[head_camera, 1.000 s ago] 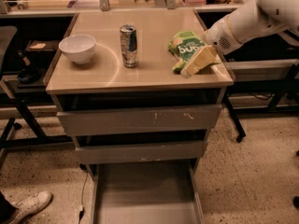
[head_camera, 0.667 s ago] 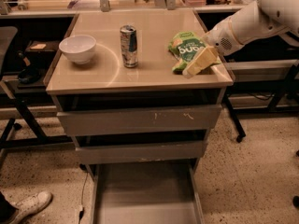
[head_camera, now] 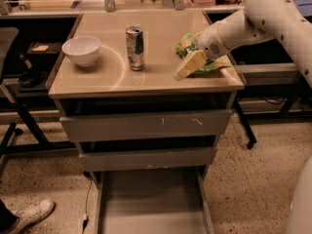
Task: Place redbull can into bottom drawer
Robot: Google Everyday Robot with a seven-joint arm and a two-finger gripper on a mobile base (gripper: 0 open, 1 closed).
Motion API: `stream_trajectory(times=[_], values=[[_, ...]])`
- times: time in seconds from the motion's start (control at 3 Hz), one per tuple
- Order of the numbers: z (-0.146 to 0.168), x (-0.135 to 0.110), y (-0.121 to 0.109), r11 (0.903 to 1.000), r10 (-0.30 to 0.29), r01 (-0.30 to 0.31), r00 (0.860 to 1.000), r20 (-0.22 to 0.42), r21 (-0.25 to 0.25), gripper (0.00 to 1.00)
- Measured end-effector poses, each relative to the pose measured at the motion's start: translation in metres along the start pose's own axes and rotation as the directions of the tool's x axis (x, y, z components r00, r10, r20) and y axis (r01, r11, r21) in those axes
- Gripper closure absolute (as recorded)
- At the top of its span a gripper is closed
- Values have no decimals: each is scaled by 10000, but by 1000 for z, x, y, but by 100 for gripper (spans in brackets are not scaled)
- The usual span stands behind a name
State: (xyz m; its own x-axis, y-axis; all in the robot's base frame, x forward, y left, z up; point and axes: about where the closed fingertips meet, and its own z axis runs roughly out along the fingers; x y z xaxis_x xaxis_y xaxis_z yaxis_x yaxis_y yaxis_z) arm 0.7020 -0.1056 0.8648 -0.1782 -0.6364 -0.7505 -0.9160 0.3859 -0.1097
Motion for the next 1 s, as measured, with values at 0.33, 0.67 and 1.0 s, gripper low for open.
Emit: stream_trajectory(times=[0.33, 0.67, 1.0], values=[[39, -20, -4, 9986, -366, 379, 9988, 335, -374, 0], [69, -35, -1, 9950, -628, 658, 9971, 424, -752, 0], [70, -37, -1, 9947, -645, 677, 9970, 438, -772, 0]])
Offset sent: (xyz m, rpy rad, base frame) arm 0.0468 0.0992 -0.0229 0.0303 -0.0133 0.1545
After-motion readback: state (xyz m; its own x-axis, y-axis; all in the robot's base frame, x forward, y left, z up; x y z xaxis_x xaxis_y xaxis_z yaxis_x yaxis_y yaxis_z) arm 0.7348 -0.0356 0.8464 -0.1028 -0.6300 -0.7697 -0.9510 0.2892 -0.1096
